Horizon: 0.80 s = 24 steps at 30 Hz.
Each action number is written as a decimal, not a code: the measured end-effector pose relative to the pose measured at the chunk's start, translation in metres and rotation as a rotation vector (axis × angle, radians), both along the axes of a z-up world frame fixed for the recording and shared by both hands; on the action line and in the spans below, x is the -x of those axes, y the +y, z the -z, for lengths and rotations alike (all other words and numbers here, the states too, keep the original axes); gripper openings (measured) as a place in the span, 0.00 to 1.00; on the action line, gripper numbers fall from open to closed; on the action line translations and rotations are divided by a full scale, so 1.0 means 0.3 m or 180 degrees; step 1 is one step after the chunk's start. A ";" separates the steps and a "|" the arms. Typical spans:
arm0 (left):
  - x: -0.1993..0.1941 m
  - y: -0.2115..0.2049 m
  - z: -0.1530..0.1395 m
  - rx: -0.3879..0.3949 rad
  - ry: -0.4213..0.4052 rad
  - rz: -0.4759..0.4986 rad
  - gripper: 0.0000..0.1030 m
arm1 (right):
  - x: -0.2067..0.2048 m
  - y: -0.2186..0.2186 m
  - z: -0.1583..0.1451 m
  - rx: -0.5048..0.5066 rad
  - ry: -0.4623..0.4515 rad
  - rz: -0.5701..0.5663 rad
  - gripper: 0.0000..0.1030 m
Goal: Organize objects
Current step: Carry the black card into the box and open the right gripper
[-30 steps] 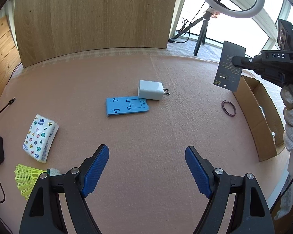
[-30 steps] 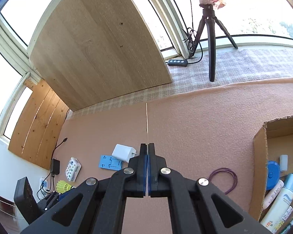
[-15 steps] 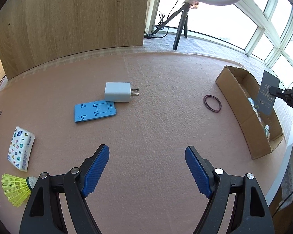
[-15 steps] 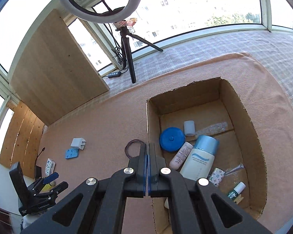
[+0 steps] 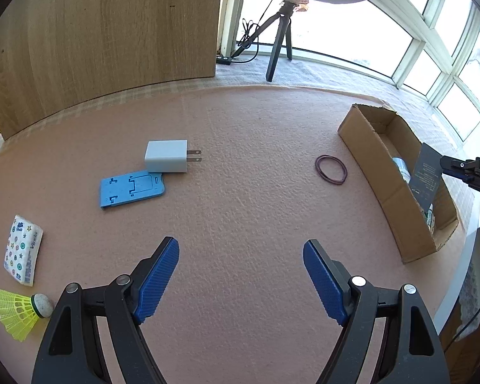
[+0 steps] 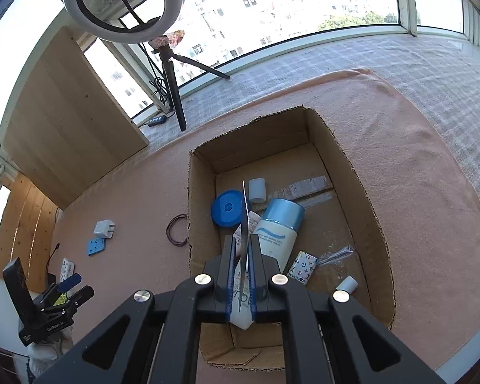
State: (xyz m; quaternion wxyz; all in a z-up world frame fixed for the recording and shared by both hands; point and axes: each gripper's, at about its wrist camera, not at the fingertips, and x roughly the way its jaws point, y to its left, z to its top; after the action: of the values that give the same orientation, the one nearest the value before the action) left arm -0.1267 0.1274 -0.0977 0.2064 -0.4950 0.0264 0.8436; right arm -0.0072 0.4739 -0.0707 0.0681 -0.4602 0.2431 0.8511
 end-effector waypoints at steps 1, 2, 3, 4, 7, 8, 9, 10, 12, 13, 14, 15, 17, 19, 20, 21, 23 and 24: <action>-0.002 -0.002 0.000 -0.0001 -0.0001 0.0000 0.81 | -0.006 0.002 -0.004 -0.0051 0.0005 0.0040 0.52; -0.003 -0.004 0.001 0.0000 -0.0003 0.0000 0.81 | -0.012 0.001 -0.012 -0.0116 0.0040 0.0081 0.62; -0.005 -0.007 0.002 0.0004 -0.0006 -0.0003 0.81 | -0.019 -0.004 -0.024 -0.0187 0.0095 0.0108 0.67; -0.005 -0.010 0.004 0.0007 -0.0011 -0.0007 0.81 | -0.021 -0.010 -0.034 -0.0258 0.0119 0.0105 0.67; -0.011 -0.018 0.008 0.0014 -0.0023 -0.0018 0.81 | -0.012 -0.033 -0.048 -0.0374 0.0117 0.0053 0.67; -0.015 -0.021 0.006 0.0016 -0.0020 -0.0021 0.81 | -0.010 -0.040 -0.050 -0.0375 0.0123 0.0034 0.67; -0.020 -0.027 0.004 0.0015 -0.0017 -0.0025 0.81 | -0.005 -0.047 -0.051 -0.0368 0.0127 0.0017 0.67; -0.023 -0.031 0.002 0.0014 -0.0013 -0.0029 0.81 | -0.003 -0.056 -0.051 -0.0355 0.0133 0.0003 0.67; -0.030 -0.045 -0.002 0.0020 0.0001 -0.0050 0.81 | 0.005 -0.074 -0.049 -0.0330 0.0141 -0.0033 0.67; -0.032 -0.054 -0.003 0.0016 0.0002 -0.0064 0.81 | 0.009 -0.088 -0.047 -0.0331 0.0142 -0.0062 0.67; -0.034 -0.062 -0.004 0.0011 0.0001 -0.0082 0.81 | 0.014 -0.103 -0.046 -0.0349 0.0136 -0.0099 0.67; -0.036 -0.074 -0.005 0.0006 0.0000 -0.0101 0.81 | 0.020 -0.120 -0.044 -0.0373 0.0131 -0.0134 0.67; -0.037 -0.096 -0.004 -0.0004 0.0006 -0.0135 0.81 | 0.029 -0.158 -0.043 -0.0372 0.0153 -0.0250 0.67; -0.037 -0.121 -0.004 -0.0016 0.0011 -0.0180 0.81 | 0.038 -0.201 -0.044 -0.0340 0.0201 -0.0387 0.67; -0.034 -0.136 -0.004 -0.0023 0.0015 -0.0206 0.81 | 0.045 -0.222 -0.043 -0.0333 0.0203 -0.0451 0.67; -0.029 -0.150 -0.003 -0.0024 0.0017 -0.0235 0.81 | 0.054 -0.246 -0.042 -0.0330 0.0196 -0.0518 0.67; -0.014 -0.178 -0.002 -0.0026 0.0019 -0.0291 0.81 | 0.068 -0.290 -0.039 -0.0316 0.0185 -0.0622 0.67; 0.001 -0.193 -0.003 -0.0023 0.0018 -0.0325 0.81 | 0.073 -0.309 -0.036 -0.0301 0.0178 -0.0661 0.67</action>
State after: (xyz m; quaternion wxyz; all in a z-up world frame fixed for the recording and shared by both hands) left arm -0.1269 0.0694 -0.0968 0.1648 -0.4925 -0.0013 0.8546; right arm -0.0291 0.3811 -0.0598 -0.0056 -0.4554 0.1556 0.8766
